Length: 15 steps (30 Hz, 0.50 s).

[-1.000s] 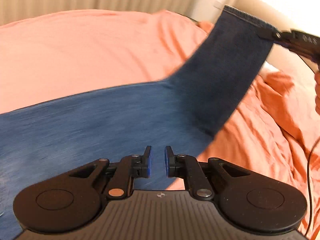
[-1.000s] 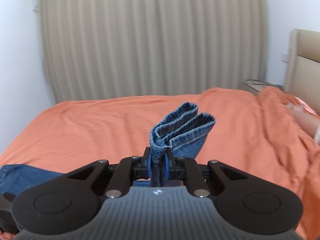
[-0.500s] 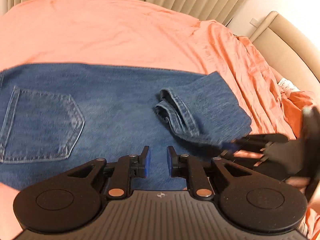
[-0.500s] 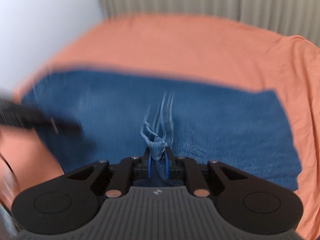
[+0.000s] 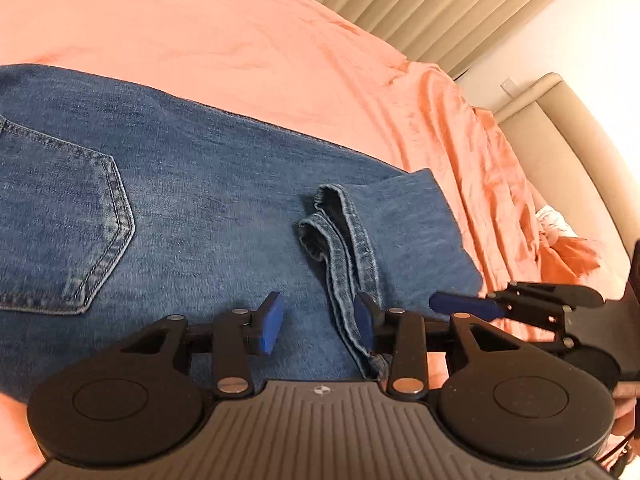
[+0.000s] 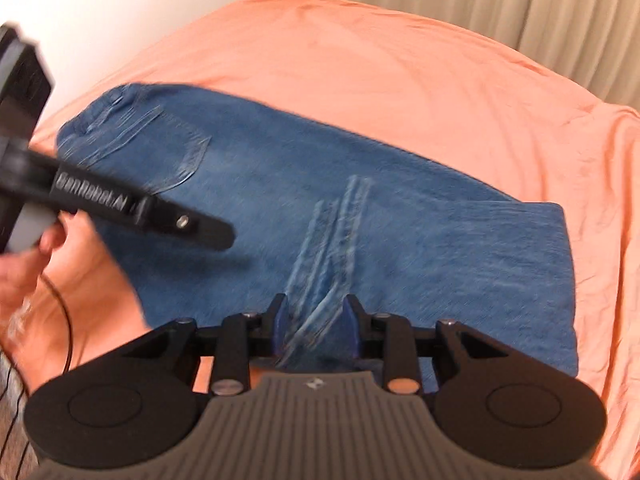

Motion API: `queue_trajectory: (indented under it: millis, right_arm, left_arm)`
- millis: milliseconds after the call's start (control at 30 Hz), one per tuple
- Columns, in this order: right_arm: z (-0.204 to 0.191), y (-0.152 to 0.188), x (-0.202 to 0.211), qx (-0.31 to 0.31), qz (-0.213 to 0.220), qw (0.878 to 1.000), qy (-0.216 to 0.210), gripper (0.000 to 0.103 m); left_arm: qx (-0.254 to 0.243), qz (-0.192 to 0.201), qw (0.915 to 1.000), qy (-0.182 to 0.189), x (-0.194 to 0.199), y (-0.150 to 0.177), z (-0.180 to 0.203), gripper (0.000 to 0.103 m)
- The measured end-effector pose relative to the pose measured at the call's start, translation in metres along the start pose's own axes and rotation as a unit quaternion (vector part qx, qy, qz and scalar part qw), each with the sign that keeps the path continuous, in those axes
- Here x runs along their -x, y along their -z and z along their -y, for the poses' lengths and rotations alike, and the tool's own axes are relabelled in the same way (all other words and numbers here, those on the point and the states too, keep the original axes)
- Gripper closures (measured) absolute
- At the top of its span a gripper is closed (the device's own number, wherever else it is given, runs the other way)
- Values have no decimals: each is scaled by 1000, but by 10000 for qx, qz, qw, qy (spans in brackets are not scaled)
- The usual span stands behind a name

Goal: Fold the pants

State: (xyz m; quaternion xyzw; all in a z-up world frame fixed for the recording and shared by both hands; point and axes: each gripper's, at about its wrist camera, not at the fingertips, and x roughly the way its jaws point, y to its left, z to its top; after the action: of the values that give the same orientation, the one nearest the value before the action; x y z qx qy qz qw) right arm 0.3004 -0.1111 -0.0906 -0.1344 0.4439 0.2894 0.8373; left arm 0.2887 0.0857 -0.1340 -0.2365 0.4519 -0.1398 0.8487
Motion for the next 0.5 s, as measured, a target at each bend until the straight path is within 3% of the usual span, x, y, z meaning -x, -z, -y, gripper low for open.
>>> queue_trajectory:
  millis: [167, 267, 333, 467, 500]
  right_arm:
    - [14, -4, -35, -492, -206, 9985, -117, 77]
    - [9, 1, -63, -457, -574, 9973, 57, 77]
    - [6, 6, -66, -366, -587, 9976, 77, 78]
    - [7, 10, -55, -415, -505, 9979, 5, 100]
    - [10, 8, -51, -450, -464, 9979, -66, 100]
  left_arm:
    - [-37, -90, 10000, -6, -7, 2, -5, 59]
    - [-61, -141, 9999, -22, -9, 4, -8, 59]
    - [-63, -188, 9998, 1, -10, 6, -11, 59]
    - [-70, -237, 9997, 48, -13, 6, -12, 59]
    - [-66, -231, 9997, 78, -13, 6, -12, 59]
